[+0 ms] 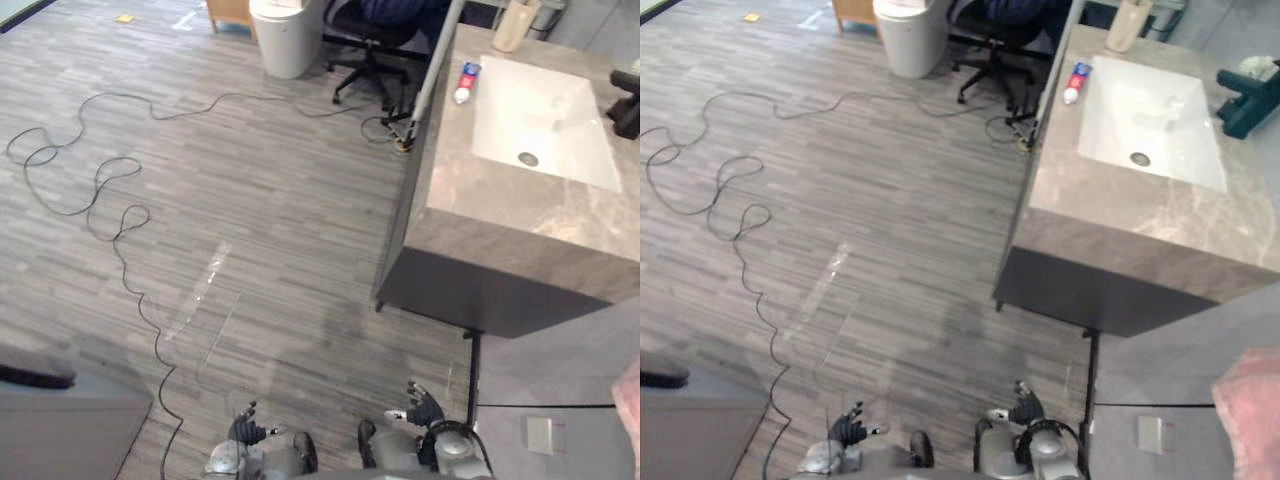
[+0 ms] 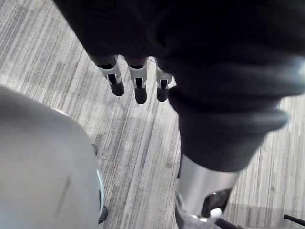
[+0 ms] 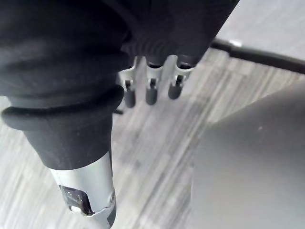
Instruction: Organize washtable
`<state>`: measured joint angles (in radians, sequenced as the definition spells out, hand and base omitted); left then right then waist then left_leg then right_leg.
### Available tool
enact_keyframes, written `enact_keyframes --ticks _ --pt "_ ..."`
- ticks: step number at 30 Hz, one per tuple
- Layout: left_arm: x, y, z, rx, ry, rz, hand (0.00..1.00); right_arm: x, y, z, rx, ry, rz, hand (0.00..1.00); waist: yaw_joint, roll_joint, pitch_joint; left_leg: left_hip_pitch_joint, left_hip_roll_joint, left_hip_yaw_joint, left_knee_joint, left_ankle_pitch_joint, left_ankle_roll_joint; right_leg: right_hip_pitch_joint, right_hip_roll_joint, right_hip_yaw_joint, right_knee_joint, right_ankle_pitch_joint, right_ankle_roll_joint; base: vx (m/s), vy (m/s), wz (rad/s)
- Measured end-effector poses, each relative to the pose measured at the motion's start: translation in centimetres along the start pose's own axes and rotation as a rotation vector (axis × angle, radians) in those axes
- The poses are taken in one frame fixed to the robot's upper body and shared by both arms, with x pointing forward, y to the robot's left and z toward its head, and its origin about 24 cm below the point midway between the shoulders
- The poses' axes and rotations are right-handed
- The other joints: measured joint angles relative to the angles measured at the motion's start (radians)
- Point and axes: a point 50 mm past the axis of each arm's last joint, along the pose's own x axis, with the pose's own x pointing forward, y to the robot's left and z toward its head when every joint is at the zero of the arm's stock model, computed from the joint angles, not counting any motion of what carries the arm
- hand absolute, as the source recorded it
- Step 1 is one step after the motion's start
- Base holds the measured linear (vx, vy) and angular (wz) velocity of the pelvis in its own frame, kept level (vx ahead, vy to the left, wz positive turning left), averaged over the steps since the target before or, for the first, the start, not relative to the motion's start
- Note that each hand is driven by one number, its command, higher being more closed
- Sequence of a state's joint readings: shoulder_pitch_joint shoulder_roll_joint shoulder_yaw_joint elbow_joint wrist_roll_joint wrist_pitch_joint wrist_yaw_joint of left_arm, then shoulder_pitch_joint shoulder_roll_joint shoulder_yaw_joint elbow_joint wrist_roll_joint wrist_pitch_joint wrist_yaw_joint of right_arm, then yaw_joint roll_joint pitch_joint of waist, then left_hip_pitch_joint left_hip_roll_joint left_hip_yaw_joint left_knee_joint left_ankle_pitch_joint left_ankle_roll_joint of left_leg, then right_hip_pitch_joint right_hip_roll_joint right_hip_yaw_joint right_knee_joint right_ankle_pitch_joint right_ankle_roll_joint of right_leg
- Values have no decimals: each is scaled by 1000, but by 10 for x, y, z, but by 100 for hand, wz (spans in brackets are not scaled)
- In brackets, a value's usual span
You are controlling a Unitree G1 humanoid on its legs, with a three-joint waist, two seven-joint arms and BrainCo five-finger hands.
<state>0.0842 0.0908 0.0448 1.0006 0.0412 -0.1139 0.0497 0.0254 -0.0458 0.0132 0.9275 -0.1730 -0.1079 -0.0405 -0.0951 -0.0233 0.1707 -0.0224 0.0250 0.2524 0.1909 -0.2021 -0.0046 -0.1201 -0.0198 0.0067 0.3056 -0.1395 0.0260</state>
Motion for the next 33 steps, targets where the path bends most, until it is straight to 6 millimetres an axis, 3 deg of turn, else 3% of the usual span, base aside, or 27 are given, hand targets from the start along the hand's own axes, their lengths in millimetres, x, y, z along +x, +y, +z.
enact_keyframes --ticks 6,12,19,20,28,33 --pt "-1 3 -7 -32 28 24 0 0 1 -2 -23 5 7 0 0 9 -2 50 10 7 -54 22 -11 41 16 -2 -54 51 0 58 39 -8" --pt "-3 2 -13 -54 50 35 0 -1 -1 -7 -37 26 4 0 0 30 -25 63 10 -11 -61 23 -14 82 14 -24 -94 54 0 48 22 13" --pt "-5 -4 -17 -64 61 21 0 -2 -2 -10 -33 40 2 0 -1 36 -45 108 11 -41 -114 57 -49 119 15 -57 -103 54 0 16 -26 15" --pt "-7 -5 -23 -48 90 19 0 -3 3 -16 -52 65 26 0 1 22 -88 108 -60 -52 -286 194 32 81 -25 -12 -188 78 17 0 0 0" --pt "-6 -6 -22 -44 86 15 0 -4 0 -21 -8 87 7 0 8 22 -91 117 -60 -54 -285 197 36 122 -29 -40 -233 85 17 23 -3 9" --pt "-6 -6 -21 -46 79 10 0 -9 -9 -38 165 153 -66 0 30 18 -88 149 -59 -47 -268 168 -10 201 -37 -67 -287 98 24 -8 -7 9"
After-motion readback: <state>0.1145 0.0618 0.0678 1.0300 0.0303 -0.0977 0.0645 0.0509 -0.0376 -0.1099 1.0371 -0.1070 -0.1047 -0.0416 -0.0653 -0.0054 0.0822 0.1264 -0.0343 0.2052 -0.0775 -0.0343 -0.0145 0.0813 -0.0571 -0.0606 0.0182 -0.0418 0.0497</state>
